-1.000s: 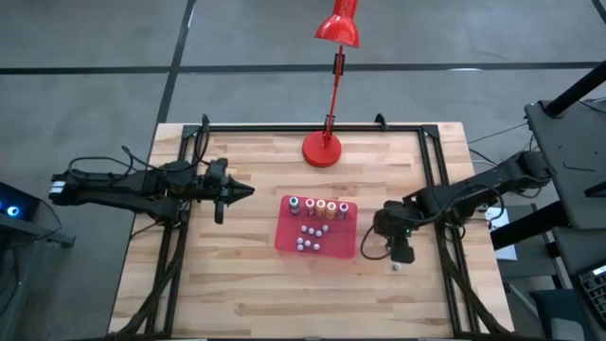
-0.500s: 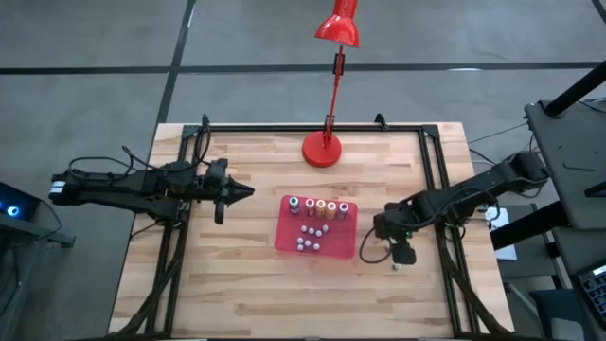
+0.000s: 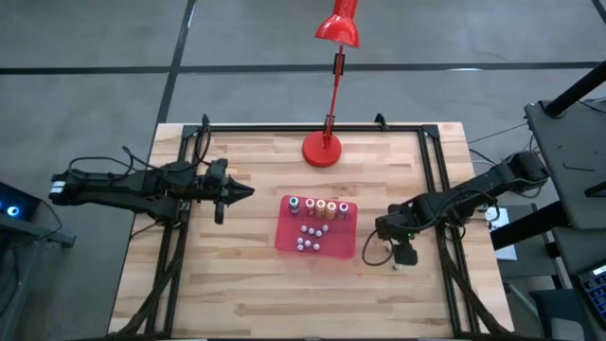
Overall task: Pick & Place food coloring
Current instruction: Put the small green food coloring bottle into the red bin
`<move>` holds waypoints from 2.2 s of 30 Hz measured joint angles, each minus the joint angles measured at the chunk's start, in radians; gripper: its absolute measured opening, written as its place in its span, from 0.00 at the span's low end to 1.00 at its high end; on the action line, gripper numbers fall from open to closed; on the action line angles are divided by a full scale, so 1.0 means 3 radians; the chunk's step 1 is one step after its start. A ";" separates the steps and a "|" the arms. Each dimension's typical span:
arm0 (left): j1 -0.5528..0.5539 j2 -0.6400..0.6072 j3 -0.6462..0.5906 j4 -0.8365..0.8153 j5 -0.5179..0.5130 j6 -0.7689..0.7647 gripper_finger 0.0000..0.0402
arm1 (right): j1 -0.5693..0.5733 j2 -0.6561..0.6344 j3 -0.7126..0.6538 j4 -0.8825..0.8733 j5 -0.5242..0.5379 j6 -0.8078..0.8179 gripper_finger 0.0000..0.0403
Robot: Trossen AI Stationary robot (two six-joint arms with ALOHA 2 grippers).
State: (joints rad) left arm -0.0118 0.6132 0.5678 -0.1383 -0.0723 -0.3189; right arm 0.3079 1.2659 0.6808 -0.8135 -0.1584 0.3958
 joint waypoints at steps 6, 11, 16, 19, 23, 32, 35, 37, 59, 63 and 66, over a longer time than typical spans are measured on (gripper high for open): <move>0.0000 0.0000 0.0000 -0.0004 0.0000 -0.0001 0.00 | 0.0070 -0.0001 -0.0043 0.0189 0.0001 0.0021 0.56; 0.0000 0.0000 0.0000 -0.0005 -0.0001 -0.0001 0.00 | 0.0141 -0.0001 -0.0108 0.0426 0.0034 0.0042 0.55; -0.0001 0.0000 0.0000 -0.0009 -0.0002 -0.0081 0.00 | 0.0144 -0.0001 -0.0126 0.0369 0.0186 0.0068 0.55; 0.0000 -0.0001 -0.0001 -0.0015 -0.0002 -0.0082 0.00 | 0.0144 -0.0001 -0.0127 0.0378 0.0192 0.0079 0.55; -0.0001 0.0000 0.0000 -0.0015 -0.0001 -0.0084 0.00 | 0.0144 -0.0001 -0.0159 0.0378 0.0216 0.0079 0.55; 0.0000 0.0000 0.0000 -0.0015 -0.0001 -0.0086 0.00 | 0.0145 -0.0001 -0.0180 0.0381 0.0217 0.0079 0.54; -0.0001 0.0000 -0.0001 -0.0014 -0.0001 -0.0086 0.00 | 0.0145 -0.0001 -0.0214 0.0381 0.0216 0.0080 0.54; 0.0000 0.0000 0.0000 -0.0015 -0.0001 -0.0086 0.00 | 0.0145 -0.0001 -0.0229 0.0381 0.0216 0.0080 0.54; 0.0000 0.0000 0.0000 -0.0015 -0.0001 -0.0086 0.00 | 0.0144 -0.0001 -0.0232 0.0390 0.0162 0.0205 0.40; 0.0000 0.0000 -0.0001 -0.0015 -0.0001 -0.0086 0.00 | 0.0144 -0.0001 -0.0232 0.0391 0.0153 0.0205 0.32; 0.0000 0.0000 0.0000 -0.0015 -0.0001 -0.0100 0.00 | 0.0144 -0.0001 -0.0232 0.0394 0.0152 0.0205 0.27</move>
State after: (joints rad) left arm -0.0116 0.6132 0.5678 -0.1429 -0.0727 -0.3487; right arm 0.3511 1.2655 0.6113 -0.6953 -0.1127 0.4572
